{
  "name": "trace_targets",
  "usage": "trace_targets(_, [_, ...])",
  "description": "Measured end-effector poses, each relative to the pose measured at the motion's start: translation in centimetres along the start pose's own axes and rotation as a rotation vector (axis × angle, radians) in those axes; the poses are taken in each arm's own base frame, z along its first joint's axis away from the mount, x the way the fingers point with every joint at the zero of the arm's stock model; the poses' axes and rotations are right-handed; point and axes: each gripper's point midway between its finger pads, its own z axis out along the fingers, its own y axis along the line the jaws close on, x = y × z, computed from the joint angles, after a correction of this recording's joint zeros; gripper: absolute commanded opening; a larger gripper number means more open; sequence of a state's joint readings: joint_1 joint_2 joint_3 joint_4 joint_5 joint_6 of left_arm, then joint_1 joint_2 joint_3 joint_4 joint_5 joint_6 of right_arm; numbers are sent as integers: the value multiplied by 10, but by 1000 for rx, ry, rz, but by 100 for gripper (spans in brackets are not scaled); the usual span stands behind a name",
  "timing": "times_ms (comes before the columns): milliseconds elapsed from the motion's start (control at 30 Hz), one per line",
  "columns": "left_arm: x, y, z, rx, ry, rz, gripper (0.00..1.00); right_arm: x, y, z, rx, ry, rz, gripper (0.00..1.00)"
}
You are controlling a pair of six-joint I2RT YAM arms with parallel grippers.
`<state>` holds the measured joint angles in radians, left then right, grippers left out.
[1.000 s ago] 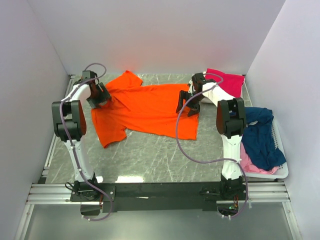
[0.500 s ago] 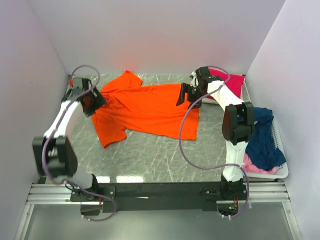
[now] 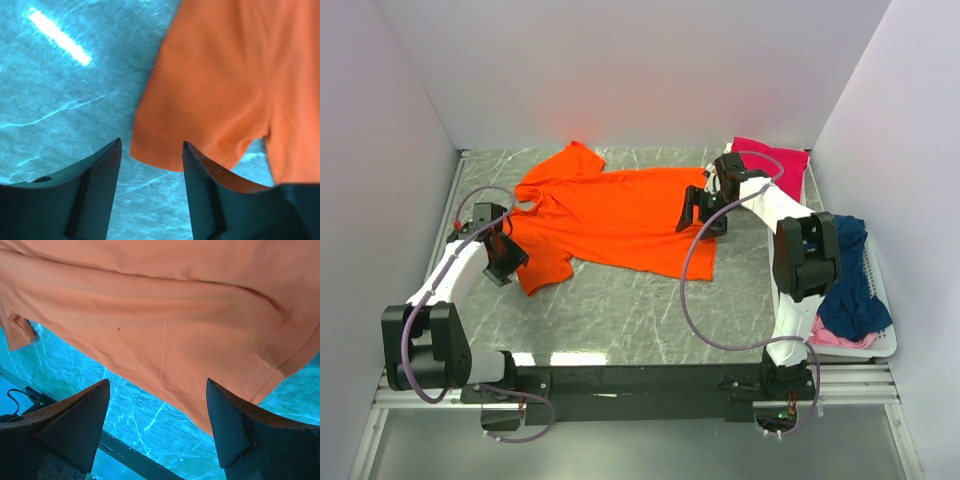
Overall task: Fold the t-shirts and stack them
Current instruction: Flatten the tshirt out
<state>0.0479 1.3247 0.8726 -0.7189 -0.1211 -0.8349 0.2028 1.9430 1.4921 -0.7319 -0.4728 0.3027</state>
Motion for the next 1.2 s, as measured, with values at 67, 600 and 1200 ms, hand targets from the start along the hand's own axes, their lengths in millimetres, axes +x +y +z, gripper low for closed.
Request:
trace_targets(67, [3,4,3,-15,6,-7,54,4,-1,0,1,4,5,84])
trace_targets(600, [42,26,34,-87,103,15,49,5,5,-13,-10,-33,-6,84])
trace_targets(1200, [46,20,42,-69,118,31,1,24,-9,-16,48,-25,11,84])
